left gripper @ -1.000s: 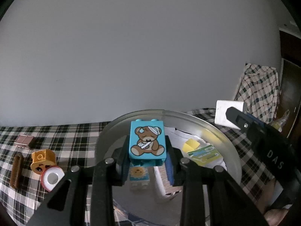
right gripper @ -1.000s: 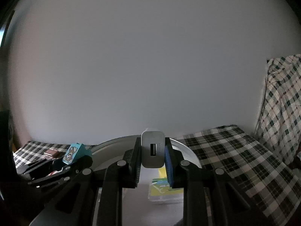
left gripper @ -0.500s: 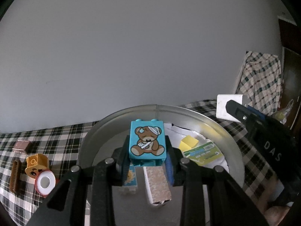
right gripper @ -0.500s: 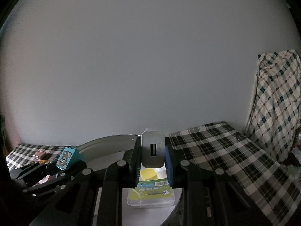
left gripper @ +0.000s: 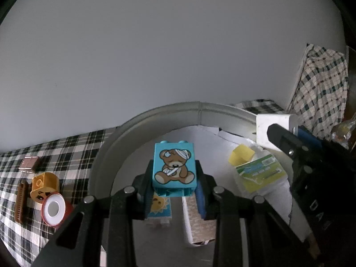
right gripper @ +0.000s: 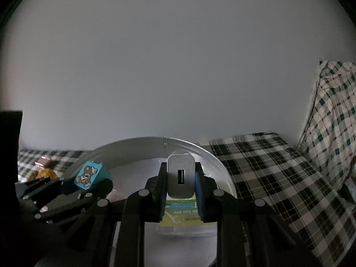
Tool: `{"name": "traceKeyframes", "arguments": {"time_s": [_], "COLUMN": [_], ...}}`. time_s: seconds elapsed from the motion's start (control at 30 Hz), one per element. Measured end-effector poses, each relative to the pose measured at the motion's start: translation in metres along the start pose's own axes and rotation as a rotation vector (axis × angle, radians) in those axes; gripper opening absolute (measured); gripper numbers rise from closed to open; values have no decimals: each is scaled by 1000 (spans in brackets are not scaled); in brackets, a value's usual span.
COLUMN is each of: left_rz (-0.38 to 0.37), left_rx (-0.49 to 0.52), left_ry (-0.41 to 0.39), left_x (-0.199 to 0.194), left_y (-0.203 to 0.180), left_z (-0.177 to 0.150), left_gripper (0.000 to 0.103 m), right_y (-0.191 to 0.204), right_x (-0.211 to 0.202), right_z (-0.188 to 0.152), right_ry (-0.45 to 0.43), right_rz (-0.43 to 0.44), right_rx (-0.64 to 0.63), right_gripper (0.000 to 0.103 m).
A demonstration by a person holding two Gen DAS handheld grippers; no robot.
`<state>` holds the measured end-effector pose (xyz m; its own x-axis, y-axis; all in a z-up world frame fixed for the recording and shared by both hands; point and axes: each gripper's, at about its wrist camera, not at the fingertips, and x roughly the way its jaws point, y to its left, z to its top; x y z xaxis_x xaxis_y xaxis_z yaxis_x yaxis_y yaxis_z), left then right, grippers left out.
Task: Organize rigid objects
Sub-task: 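Lift and carry the bear block and white charger over the tin, then open both tools to drop the bear block and charger into the tin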
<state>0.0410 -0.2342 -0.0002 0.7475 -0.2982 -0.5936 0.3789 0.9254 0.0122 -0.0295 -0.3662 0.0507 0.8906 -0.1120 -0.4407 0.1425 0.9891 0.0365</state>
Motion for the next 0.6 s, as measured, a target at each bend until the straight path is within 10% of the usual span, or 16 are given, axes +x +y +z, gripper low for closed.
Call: {"name": "traceKeyframes", "arguments": {"time_s": [0.23,0.37,0.4,0.5,0.6], "left_rz": [23,55,58,77,98], "left_rx": [16,3,1,-2,22], "left_ry": [21,-13,-28,-106,-154], "left_x": [3,-4,-8,-27,-39], "left_y": [-4,-5,-5,-6,-8], "left_z": [0,1,2,4,6], "left_gripper": [31,88,103,102,102], "right_y": [1,-3,-3,-15,-26], "right_x": [5,6,4,-13,-30], "right_z": [-4,-5,-4,-2,0], "right_ry": [28,30,25,-78,-186], "right_rz": [27,69,69,10,-38], "right_rx": [5,50,60,128,174], "right_gripper": [24,29,42,91,92]}}
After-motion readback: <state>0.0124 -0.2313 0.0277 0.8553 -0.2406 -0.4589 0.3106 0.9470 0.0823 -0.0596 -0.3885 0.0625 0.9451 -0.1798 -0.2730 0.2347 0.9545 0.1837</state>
